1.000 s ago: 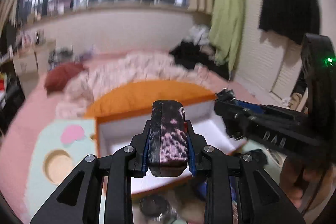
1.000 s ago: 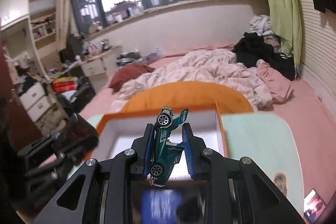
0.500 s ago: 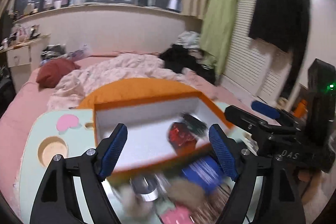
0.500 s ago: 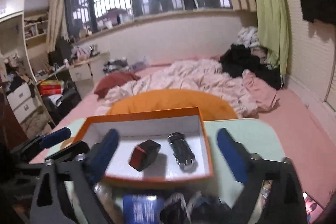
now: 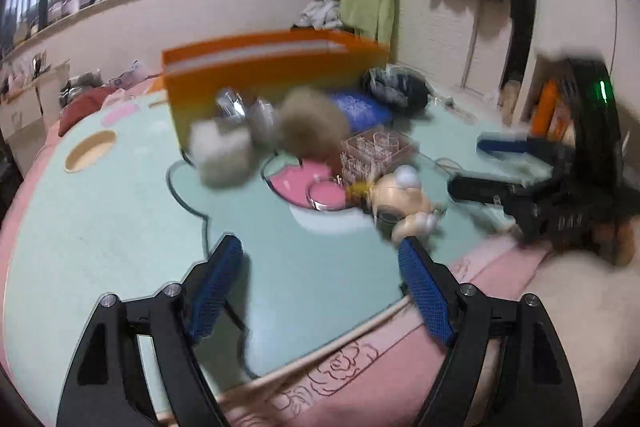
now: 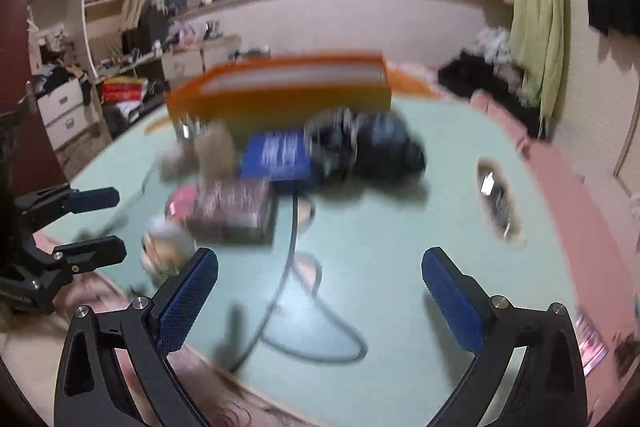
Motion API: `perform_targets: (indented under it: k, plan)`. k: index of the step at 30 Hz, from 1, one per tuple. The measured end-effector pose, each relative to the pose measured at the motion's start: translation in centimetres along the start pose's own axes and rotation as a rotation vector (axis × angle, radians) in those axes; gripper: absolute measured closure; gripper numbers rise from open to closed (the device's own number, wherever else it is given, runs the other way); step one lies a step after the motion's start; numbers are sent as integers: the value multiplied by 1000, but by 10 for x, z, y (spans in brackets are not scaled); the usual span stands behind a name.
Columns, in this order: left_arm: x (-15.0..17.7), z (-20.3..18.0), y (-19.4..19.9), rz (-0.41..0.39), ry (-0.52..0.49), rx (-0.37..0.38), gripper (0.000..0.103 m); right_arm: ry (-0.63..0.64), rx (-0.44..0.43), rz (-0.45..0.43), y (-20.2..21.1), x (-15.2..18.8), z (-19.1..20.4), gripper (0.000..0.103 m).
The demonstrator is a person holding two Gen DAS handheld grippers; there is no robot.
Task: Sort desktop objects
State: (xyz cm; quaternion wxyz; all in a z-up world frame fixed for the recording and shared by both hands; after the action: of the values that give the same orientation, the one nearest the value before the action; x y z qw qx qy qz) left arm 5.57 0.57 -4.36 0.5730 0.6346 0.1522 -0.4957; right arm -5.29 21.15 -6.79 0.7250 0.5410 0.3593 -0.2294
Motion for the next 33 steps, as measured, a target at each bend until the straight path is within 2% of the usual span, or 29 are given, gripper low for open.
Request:
perform_targets:
  k: [1,3,5,33]
  plan:
    - [1,-3,-1,-9,-4,-15,17,36,64,-13,-4,0,1,0]
    - [0,2,-2,-11,34,-21,12,30,63,-18,-7,-2,1,0]
    - [-1,11,-6,-4,47,-40,0,24,63,-31,-7,-1,0,0]
    - [0,10,-11,-3,37,-54,0,21,62,-57,-9,-4,-4,0]
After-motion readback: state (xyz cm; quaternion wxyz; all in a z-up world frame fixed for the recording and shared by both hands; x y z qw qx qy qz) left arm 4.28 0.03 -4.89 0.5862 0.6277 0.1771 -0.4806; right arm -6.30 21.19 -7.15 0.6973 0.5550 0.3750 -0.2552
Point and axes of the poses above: each gripper's, at about its wrist camera, not at the fingertips, and y roughly against the way its jaws point, z to its left, x to its underside, the point moved 5 cm from there along -y, roughly the way its jaws point, and after that the axes turned 10 degrees about -y, right-handed, at the moved point
